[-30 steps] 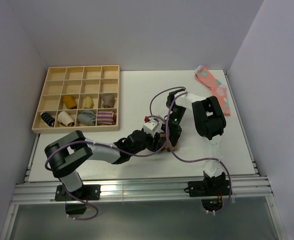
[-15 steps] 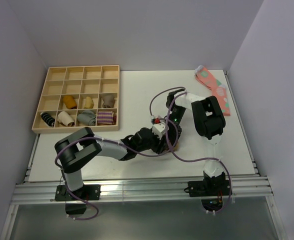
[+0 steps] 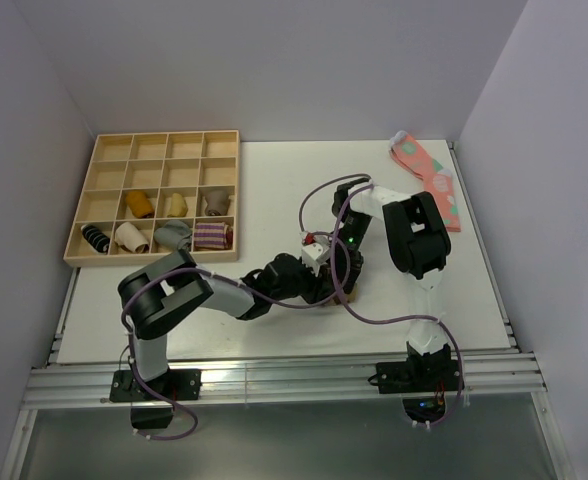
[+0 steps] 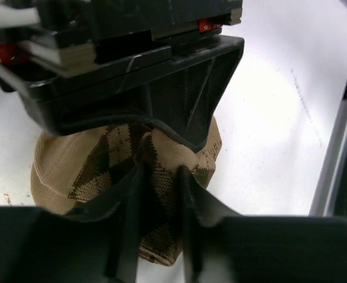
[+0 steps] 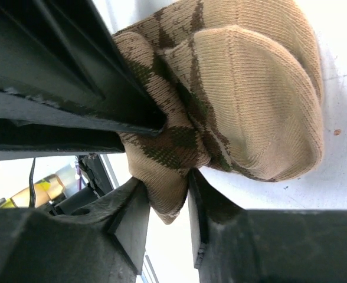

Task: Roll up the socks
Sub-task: Roll the sock at the center of the board.

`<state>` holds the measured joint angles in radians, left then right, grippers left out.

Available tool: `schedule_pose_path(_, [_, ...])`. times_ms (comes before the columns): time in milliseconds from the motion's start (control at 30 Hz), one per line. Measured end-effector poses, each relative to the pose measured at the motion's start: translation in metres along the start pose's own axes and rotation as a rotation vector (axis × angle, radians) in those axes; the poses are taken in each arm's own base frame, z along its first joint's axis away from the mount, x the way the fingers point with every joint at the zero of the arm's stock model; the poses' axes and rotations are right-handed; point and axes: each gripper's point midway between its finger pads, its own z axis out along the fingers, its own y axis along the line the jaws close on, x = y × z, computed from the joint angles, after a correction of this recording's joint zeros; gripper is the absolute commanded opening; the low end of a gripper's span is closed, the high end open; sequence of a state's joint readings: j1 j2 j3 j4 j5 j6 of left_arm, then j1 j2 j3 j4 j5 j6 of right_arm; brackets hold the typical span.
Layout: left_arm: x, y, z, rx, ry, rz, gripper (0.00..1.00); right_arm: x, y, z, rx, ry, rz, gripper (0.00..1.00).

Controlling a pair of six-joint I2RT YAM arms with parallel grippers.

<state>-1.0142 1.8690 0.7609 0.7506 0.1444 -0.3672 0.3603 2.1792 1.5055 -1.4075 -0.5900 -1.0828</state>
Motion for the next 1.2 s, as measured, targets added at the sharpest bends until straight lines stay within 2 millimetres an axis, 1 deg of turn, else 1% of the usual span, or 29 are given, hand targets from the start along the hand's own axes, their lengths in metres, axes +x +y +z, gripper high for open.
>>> schedule_pose_path(33, [0.0,0.0,0.0,0.005,-0.007,-0.01,0.25,0.0,0.0,0.0,0.0,-0.001,0.003,0.38])
schedule_pose_path(67, [0.0,-0.001,-0.001,0.01,-0.014,-0.02,0.19,0.0,0.0,0.0,0.002,-0.002,0.007,0.39])
schedule_pose_path(133, [0.0,-0.001,-0.001,0.016,-0.03,-0.045,0.13,-0.001,-0.001,0.0,0.005,-0.004,0.013,0.41])
schedule_pose_path(167, [0.0,-0.001,-0.002,0.018,-0.034,-0.055,0.08,-0.001,-0.001,0.0,0.006,-0.005,0.016,0.43])
schedule_pose_path(267, [0.0,-0.001,-0.002,0.025,-0.052,-0.085,0.01,-0.002,-0.002,0.001,0.016,-0.011,0.024,0.45])
schedule_pose_path(433, [0.001,0.002,-0.004,0.03,-0.087,-0.144,0.0,-0.007,-0.005,-0.003,0.075,-0.048,0.019,0.52])
schedule_pose_path(467, [0.001,0.003,-0.004,0.031,-0.097,-0.16,0.0,-0.008,-0.006,-0.005,0.093,-0.061,0.015,0.54])
schedule_pose_path(567, [0.002,0.006,-0.005,0.034,-0.118,-0.195,0.0,-0.015,-0.009,-0.014,0.149,-0.115,0.002,0.56])
schedule_pose_path(633, [0.002,0.008,-0.006,0.035,-0.129,-0.218,0.0,-0.023,-0.011,-0.023,0.183,-0.169,-0.013,0.57])
schedule_pose_path(700, [0.002,0.009,-0.006,0.04,-0.136,-0.24,0.01,-0.03,-0.014,-0.037,0.221,-0.239,-0.035,0.57])
schedule_pose_path(800, [0.003,0.01,-0.006,0.049,-0.143,-0.271,0.0,-0.034,-0.019,-0.056,0.263,-0.326,-0.062,0.58])
schedule_pose_path(900, [0.003,0.013,-0.007,0.063,-0.152,-0.307,0.0,-0.032,-0.024,-0.076,0.314,-0.393,-0.108,0.58])
schedule_pose_path(1000, [0.003,0.015,-0.007,0.078,-0.157,-0.348,0.01,-0.022,-0.021,-0.085,0.369,-0.425,-0.167,0.59])
schedule_pose_path(1133, [0.004,0.019,-0.006,0.093,-0.153,-0.405,0.0,-0.011,-0.002,-0.077,0.419,-0.434,-0.263,0.6])
schedule_pose_path(1200, [0.004,0.02,-0.006,0.097,-0.147,-0.428,0.0,-0.009,0.005,-0.075,0.439,-0.438,-0.306,0.61])
